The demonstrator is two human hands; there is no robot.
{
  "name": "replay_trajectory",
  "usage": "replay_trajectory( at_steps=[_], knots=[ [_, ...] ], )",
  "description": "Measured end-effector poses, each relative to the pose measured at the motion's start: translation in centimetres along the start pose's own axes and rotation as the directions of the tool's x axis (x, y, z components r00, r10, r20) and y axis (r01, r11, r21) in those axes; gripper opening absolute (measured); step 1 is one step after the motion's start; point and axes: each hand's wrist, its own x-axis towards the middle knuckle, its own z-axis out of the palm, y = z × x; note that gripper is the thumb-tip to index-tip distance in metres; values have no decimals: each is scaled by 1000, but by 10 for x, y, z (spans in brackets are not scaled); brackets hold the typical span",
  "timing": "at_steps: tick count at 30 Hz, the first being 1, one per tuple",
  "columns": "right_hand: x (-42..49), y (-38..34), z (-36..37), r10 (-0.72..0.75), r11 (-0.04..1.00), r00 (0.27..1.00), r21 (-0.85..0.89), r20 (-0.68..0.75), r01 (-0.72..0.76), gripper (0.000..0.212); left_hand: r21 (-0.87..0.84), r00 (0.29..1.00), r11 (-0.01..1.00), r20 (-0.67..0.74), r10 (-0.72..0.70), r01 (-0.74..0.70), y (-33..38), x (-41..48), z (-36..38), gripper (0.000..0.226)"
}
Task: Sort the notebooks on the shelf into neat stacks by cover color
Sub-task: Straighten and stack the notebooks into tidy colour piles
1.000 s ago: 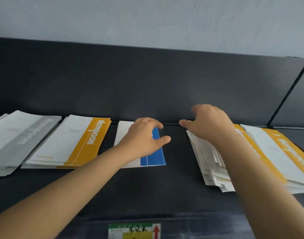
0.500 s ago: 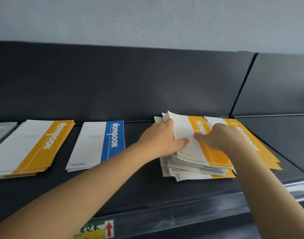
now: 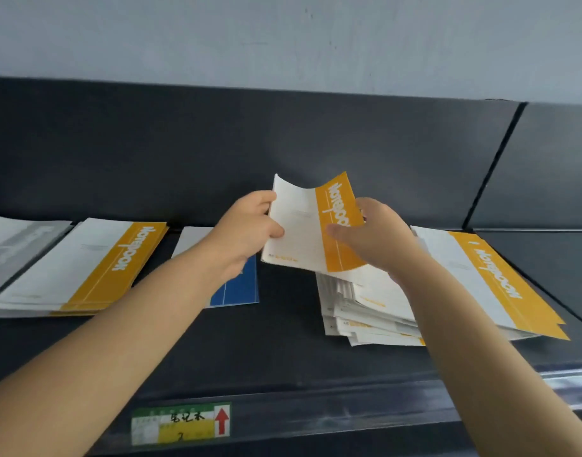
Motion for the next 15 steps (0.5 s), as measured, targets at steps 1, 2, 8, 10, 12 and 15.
replay_trajectory(
  at_steps=[1, 2, 8, 10, 12, 15],
  knots=[
    [0, -7, 3, -22, 998, 1000, 60, -14, 23, 31, -56, 999, 998, -34, -20, 18, 0, -2, -11, 58],
    [1, -14, 8, -42, 991, 999, 127, -21, 44, 32, -110, 997, 993, -69, -44, 37, -2, -4, -23, 57],
    [-2, -65, 56, -114, 895, 973, 447, 201, 13, 33, -228, 971, 972, -216, -104, 53, -15, -19, -102, 54],
    [-4, -85, 79, -128, 901, 962, 434, 240, 11, 31, -167, 964, 984, -246, -97, 57, -25, -24, -130, 55],
    [-6, -106, 103, -133, 913, 954, 408, 267, 14, 29, -75, 959, 995, -272, -82, 63, -35, -26, -159, 57],
    [-12, -140, 137, -117, 941, 944, 338, 308, 6, 29, 92, 950, 990, -303, -78, 110, -50, -30, -204, 58]
  ],
)
